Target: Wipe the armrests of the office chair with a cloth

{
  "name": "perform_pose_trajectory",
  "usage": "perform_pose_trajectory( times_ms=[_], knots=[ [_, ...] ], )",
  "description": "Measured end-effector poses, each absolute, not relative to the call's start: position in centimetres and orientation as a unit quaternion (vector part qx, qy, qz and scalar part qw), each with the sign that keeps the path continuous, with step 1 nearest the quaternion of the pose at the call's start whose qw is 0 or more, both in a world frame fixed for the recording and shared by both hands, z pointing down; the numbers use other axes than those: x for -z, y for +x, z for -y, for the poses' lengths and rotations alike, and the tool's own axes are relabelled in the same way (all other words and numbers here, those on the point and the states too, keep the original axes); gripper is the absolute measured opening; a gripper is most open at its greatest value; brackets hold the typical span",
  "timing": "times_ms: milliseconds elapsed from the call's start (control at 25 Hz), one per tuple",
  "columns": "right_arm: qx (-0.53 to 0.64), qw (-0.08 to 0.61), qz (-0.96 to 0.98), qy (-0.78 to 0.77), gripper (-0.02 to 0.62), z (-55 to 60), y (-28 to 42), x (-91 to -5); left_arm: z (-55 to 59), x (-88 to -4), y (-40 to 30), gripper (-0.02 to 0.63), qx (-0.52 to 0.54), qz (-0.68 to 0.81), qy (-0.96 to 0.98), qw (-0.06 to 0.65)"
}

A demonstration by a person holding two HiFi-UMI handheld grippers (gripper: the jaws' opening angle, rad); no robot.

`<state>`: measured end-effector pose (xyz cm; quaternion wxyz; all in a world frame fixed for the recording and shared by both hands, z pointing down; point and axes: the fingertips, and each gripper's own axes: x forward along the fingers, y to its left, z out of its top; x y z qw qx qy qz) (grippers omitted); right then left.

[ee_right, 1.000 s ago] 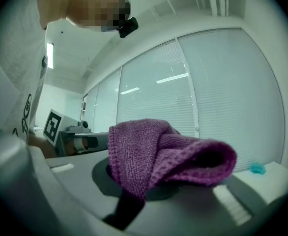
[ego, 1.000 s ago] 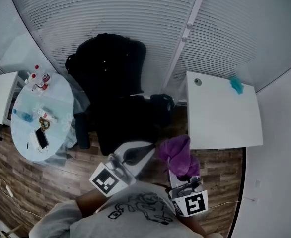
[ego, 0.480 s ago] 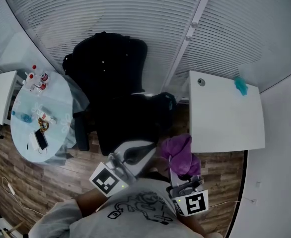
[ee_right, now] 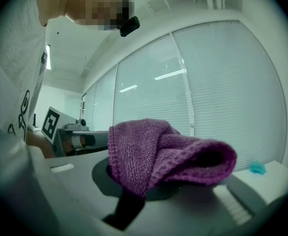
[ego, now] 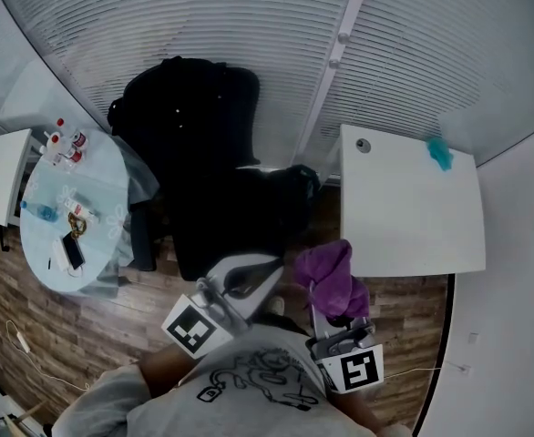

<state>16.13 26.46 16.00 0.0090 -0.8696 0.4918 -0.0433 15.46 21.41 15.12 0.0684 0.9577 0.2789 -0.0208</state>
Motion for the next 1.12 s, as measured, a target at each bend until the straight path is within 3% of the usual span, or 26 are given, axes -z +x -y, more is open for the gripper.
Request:
perform_pose_trajectory(
  times_ms=[760, 1120],
  knots=[
    [0.101, 0.011, -0.504, -0.858, 0.037, -28.4, 17.7, -21.5, -23.3, -21.2, 17.3, 0.001, -0.040, -0.267, 0.960, 0.077],
    [0.118, -0.019, -0.506, -0.854, 0.037, -26.2, 20.8, -26.5, -20.4, -26.4, 20.3, 0.001, -0.066, -0.257, 0.960, 0.090]
  ],
)
